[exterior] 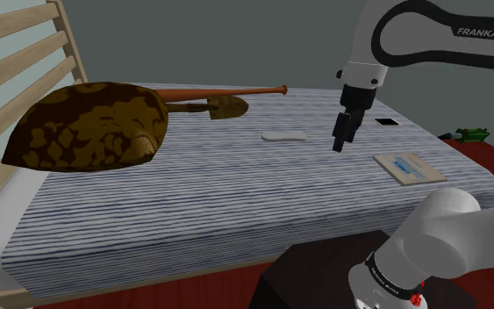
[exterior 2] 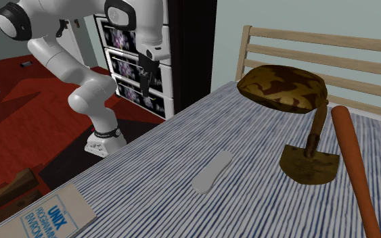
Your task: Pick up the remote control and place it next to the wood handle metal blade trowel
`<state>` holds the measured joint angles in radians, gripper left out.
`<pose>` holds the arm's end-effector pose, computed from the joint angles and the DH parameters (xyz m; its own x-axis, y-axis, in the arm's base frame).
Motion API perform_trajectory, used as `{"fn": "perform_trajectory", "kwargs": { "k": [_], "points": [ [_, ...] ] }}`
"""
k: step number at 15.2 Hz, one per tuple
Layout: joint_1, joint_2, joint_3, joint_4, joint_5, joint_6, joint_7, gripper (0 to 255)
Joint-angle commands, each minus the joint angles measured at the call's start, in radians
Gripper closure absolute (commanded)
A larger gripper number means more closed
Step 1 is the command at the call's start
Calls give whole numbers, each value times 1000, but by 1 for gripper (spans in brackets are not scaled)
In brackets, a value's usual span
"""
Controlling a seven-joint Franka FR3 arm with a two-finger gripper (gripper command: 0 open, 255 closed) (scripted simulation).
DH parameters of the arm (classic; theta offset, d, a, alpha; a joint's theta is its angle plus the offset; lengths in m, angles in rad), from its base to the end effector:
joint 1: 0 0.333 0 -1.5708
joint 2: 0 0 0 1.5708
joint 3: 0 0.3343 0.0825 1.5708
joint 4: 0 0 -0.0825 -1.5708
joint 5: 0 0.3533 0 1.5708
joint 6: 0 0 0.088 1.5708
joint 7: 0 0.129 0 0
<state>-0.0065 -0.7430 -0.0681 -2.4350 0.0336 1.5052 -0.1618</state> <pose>0.2574 -0.0192 0.5309 0.9784 0.1160 -0.1713 0.0983 -0.9892 -0.1083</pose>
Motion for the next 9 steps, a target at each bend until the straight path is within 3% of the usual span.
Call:
{"fn": "perform_trajectory", "kwargs": {
  "k": [1,9],
  "points": [
    [0,0,0,0,0,0,0,0],
    [19,174,-150,-1,-132,222,-333,0]
  ]
}}
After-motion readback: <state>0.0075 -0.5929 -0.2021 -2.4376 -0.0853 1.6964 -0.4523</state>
